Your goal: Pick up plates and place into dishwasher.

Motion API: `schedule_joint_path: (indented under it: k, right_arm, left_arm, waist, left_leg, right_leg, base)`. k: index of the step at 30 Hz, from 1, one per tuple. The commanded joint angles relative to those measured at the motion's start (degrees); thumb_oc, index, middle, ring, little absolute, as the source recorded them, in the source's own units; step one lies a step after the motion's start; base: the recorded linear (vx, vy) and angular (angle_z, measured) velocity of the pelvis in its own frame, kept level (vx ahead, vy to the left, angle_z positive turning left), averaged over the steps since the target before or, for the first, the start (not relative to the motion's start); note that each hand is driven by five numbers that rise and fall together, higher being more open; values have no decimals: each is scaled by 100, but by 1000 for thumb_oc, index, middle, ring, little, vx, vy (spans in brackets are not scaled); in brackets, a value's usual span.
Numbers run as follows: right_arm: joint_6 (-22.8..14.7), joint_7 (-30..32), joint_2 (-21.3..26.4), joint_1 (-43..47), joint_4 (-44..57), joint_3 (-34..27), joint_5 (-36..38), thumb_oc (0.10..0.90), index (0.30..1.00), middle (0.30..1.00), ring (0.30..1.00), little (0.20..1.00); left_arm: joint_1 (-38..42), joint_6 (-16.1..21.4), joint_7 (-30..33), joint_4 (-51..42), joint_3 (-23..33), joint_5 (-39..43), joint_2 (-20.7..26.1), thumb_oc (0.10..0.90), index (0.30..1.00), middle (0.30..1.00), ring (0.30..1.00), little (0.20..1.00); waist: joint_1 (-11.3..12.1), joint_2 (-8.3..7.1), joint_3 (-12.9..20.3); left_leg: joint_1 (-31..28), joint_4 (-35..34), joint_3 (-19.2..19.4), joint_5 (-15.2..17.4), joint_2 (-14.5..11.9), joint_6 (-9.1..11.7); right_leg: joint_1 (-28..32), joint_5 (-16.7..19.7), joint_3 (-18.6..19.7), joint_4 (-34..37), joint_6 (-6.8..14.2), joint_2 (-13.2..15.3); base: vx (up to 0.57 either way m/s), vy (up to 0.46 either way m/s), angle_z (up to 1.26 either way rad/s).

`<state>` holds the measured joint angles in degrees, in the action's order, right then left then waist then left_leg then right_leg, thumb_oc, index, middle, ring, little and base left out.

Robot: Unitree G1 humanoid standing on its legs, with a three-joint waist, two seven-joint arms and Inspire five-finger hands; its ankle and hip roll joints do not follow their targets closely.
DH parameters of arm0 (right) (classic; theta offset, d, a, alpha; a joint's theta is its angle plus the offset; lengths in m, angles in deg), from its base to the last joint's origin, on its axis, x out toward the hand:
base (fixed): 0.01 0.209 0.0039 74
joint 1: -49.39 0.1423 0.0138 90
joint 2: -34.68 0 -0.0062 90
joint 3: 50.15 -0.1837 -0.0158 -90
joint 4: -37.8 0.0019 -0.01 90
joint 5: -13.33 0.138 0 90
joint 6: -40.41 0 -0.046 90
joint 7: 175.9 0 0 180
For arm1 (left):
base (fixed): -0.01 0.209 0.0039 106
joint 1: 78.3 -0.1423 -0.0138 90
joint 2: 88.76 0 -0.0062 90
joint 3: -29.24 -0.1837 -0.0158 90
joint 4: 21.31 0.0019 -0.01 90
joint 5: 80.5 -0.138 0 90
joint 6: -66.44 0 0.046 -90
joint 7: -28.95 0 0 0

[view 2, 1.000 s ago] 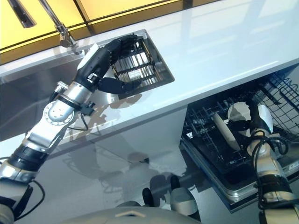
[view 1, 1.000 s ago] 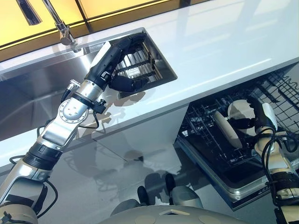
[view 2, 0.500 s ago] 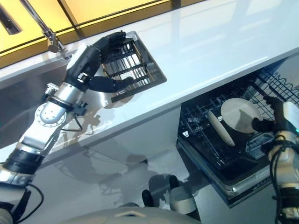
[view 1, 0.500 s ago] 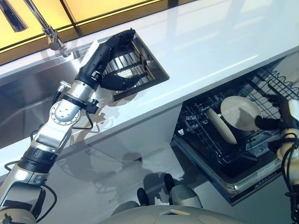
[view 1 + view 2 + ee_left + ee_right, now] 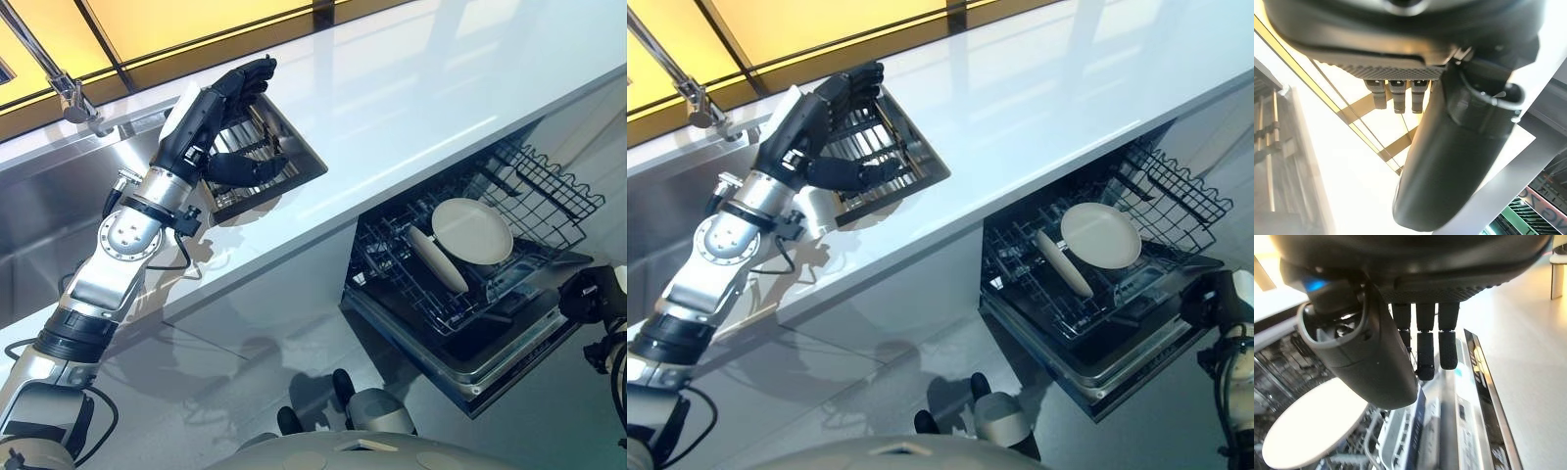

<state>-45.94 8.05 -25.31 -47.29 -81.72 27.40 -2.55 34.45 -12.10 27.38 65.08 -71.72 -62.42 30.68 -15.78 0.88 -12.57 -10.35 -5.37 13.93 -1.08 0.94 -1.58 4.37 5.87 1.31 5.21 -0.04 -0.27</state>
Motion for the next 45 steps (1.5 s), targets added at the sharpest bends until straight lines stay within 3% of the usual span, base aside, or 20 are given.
schedule_joint_path:
  k: [1, 10, 13, 24, 31, 35, 38, 45]
  right_arm:
    - [-219, 82, 473, 487, -173, 76, 12, 100, 300, 300, 300, 200]
    - [-50, 75, 312, 1178, -1146, 894, 264, 100, 300, 300, 300, 200]
    - [-44, 36, 227, 1548, -1878, 1180, 205, 100, 300, 300, 300, 200]
    - [233, -209, 0, 2002, -3259, 1625, 102, 100, 300, 300, 300, 200]
    - [748, -582, -262, 2087, -3876, 1865, 119, 100, 300, 300, 300, 200]
    - [690, -624, -424, 2046, -4057, 1898, 363, 100, 300, 300, 300, 200]
    - [441, -474, -616, 2064, -4036, 1861, 1026, 100, 300, 300, 300, 200]
    - [28, -248, -829, 2206, -3715, 1805, 1733, 100, 300, 300, 300, 200]
  left_arm:
    - [579, 513, 225, -12, 115, 195, 112, 800, 900, 900, 900, 900]
    - [759, 457, 190, -90, -157, 292, 103, 800, 900, 900, 900, 900]
    - [796, 386, 166, -184, -199, 328, 92, 800, 900, 900, 900, 900]
    - [831, 280, 146, -475, -175, 540, 206, 800, 900, 900, 900, 900]
    - [867, 221, 143, -608, -179, 560, 155, 800, 900, 900, 900, 900]
    - [846, 151, 133, -721, -119, 587, 142, 800, 900, 900, 900, 900]
    - [926, 151, 125, -706, -148, 651, 144, 800, 900, 900, 900, 900]
    - [996, 203, 109, -541, -154, 681, 54, 800, 900, 900, 900, 900]
  waist:
    - [150, -23, 485]
    - [379, 30, 444]
    - [510, 83, 430]
    - [763, 248, 336]
    - [877, 356, 304]
    - [918, 427, 273]
    - [948, 498, 257]
    - [941, 570, 251]
  left_leg:
    - [12, 144, 7, 491, -118, 88]
    - [39, 175, -107, 505, -113, 94]
    - [54, 195, -154, 507, -114, 92]
    - [103, 213, -250, 483, -127, 114]
    - [122, 243, -330, 469, -111, 135]
    - [94, 252, -371, 454, -108, 144]
    - [71, 247, -420, 452, -89, 143]
    - [50, 259, -455, 465, -71, 145]
  right_leg:
    - [-106, -621, -138, -584, 574, -164]
    - [-66, -639, -231, -569, 544, -134]
    - [-44, -659, -252, -567, 529, -121]
    - [-10, -721, -383, -575, 492, -81]
    - [46, -752, -486, -551, 458, -47]
    - [109, -762, -535, -533, 447, -21]
    - [150, -757, -575, -508, 437, 2]
    - [182, -765, -549, -498, 436, 11]
  base:
    - [-4, -34, 3]
    - [0, -34, 3]
    - [15, -35, 5]
    - [-1, -24, 10]
    - [-5, -13, 7]
    - [9, -7, 11]
    - [5, -6, 9]
    - [1, 0, 1]
